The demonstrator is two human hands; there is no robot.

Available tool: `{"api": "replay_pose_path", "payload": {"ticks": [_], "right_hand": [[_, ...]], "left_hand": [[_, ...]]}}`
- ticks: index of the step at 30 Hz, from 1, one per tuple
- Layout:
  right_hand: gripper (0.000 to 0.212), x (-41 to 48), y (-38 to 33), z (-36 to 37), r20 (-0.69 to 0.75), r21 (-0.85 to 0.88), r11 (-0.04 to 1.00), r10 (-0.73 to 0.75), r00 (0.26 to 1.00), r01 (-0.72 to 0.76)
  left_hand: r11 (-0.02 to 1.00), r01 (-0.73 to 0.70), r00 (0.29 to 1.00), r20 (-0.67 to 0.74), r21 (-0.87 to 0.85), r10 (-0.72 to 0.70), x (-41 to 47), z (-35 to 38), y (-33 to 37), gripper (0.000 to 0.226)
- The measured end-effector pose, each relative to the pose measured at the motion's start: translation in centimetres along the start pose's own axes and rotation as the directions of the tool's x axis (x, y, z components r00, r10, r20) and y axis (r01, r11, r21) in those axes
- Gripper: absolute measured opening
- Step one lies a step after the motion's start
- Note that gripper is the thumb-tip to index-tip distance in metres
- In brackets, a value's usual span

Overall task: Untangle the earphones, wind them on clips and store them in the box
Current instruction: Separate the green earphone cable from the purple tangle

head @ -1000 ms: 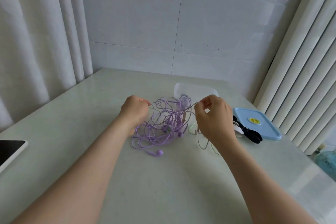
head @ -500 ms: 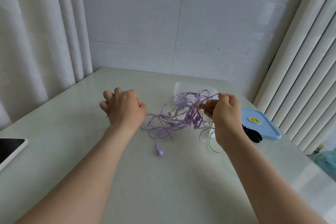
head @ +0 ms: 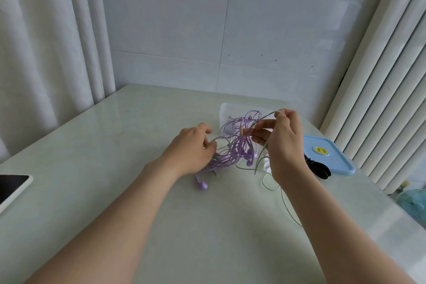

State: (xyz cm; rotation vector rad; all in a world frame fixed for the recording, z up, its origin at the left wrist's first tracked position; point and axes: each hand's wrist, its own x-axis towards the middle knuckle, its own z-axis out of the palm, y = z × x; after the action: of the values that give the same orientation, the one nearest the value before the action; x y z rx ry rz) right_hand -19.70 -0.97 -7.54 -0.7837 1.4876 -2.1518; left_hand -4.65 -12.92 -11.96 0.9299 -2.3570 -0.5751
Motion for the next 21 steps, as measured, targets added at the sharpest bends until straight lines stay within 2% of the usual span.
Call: {"api": "replay_pose_path", "payload": {"ticks": [6,9,12,15,19,21], "right_hand": [[0.02,0.1,-0.2,0.1,-0.013,0.071,0.997,0.014,1.0,-0.013],[0.021,0.2,0.0,0.0,-0.05,0.047,0.999,0.012,0.999,-0.009],[0.021,0.4,0.2,-0.2,-0.112,0.071,0.997,0.019,0.994,-0.011],[0.02,0.7,0.2,-0.4,-0.194,0.089,0.996,0.039,0.98,-0.021],[0.021,0.9,0.2,-0.7,-0.275,0.131,0.989,0.108,0.955,-0.074],[0.02,0.8,0.2,-0.7,-0.295,0.159,0.981,0.153,0.943,-0.11]], "left_hand": [[1.0,0.005,1.0,0.003,0.02,-0.005,0.2,0.5,-0.5,0.004],[0.997,0.071,0.995,-0.072,-0.039,-0.074,0.4,0.3,-0.4,0.011],[0.967,0.174,0.972,-0.126,-0.187,-0.199,0.9,-0.4,-0.5,0.023],[0.927,0.194,0.946,-0.189,-0.322,-0.264,1.2,-0.8,-0.3,0.026],[0.802,0.156,0.914,-0.224,-0.577,-0.339,1.4,-1.5,0.0,0.028],[0.634,0.136,0.899,-0.175,-0.762,-0.402,1.6,-1.7,0.1,0.02]]}}
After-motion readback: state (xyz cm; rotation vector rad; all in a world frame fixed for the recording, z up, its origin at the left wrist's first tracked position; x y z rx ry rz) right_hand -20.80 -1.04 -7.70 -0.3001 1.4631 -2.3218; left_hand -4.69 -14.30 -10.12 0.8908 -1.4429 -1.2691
